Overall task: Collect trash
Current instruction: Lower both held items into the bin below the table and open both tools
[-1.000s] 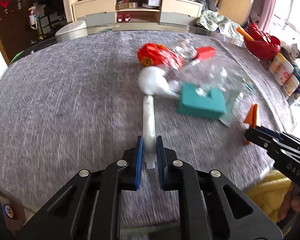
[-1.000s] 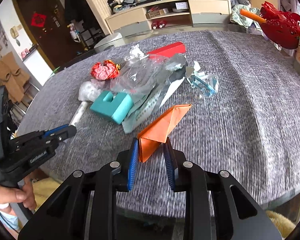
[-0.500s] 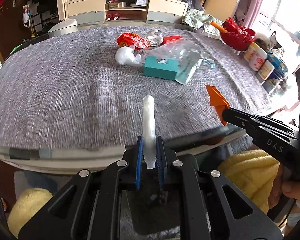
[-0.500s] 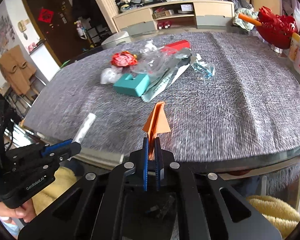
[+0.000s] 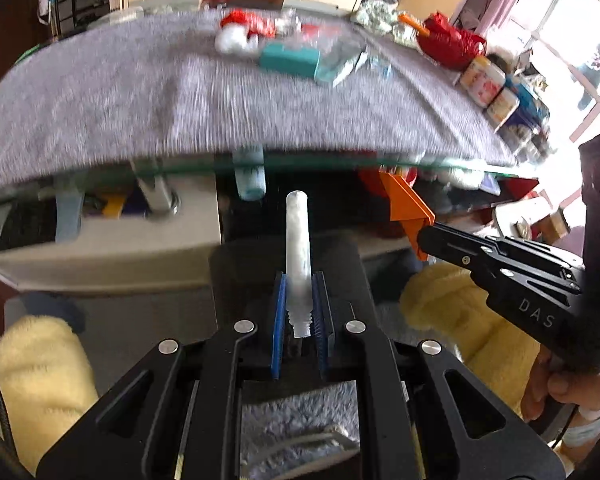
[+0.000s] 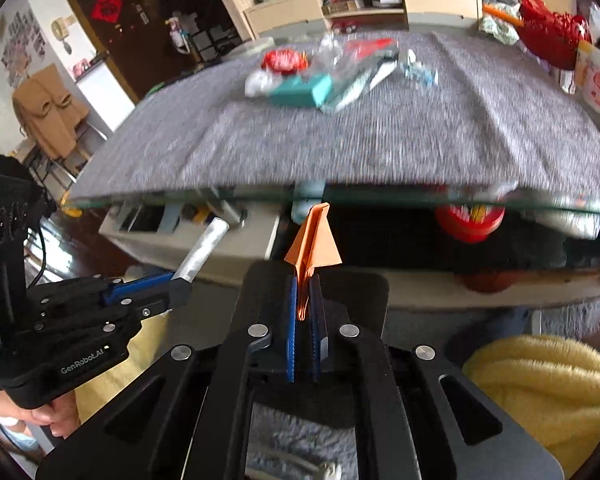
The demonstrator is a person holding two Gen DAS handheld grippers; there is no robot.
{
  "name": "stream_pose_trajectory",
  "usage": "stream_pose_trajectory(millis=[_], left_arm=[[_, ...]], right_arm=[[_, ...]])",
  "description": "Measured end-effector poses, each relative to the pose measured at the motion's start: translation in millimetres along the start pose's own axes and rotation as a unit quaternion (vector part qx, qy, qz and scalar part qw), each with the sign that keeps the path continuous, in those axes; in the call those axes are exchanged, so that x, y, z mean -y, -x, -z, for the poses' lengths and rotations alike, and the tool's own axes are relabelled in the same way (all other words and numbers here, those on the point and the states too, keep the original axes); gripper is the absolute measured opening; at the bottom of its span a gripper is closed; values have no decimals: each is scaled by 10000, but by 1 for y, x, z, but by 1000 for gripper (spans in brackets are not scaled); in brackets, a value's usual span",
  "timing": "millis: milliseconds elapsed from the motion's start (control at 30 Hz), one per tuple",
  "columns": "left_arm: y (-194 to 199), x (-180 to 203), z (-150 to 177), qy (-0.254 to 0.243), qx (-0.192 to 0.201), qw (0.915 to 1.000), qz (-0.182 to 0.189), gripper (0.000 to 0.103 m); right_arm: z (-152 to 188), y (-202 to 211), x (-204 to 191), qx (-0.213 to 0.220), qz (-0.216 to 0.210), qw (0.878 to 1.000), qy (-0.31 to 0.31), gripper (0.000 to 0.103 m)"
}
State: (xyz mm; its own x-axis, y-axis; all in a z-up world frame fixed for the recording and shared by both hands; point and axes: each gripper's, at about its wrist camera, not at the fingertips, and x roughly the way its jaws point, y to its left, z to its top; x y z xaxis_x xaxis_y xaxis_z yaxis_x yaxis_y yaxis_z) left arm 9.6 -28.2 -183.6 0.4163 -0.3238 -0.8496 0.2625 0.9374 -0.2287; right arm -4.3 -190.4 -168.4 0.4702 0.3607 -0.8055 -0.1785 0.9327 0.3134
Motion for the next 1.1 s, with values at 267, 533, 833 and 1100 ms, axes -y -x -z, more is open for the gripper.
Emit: stream_pose_trajectory(millis=[267, 533, 833, 1100], left_arm=[[-31, -6, 27, 119, -482, 9988, 0, 12], [-58, -9, 36, 94, -832, 9965, -15, 12], [-76, -14, 34, 195, -1114, 9936, -22, 14], [-66, -20, 28, 146, -938, 9951, -268, 43]], right_arm=[[22, -38, 7, -563, -93, 9982, -181, 7], [29, -64, 16, -931, -128, 9950, -337, 7], [19, -74, 24, -1018, -99, 9935, -505, 11], [9, -71, 30, -903, -9, 9942, -589, 52]])
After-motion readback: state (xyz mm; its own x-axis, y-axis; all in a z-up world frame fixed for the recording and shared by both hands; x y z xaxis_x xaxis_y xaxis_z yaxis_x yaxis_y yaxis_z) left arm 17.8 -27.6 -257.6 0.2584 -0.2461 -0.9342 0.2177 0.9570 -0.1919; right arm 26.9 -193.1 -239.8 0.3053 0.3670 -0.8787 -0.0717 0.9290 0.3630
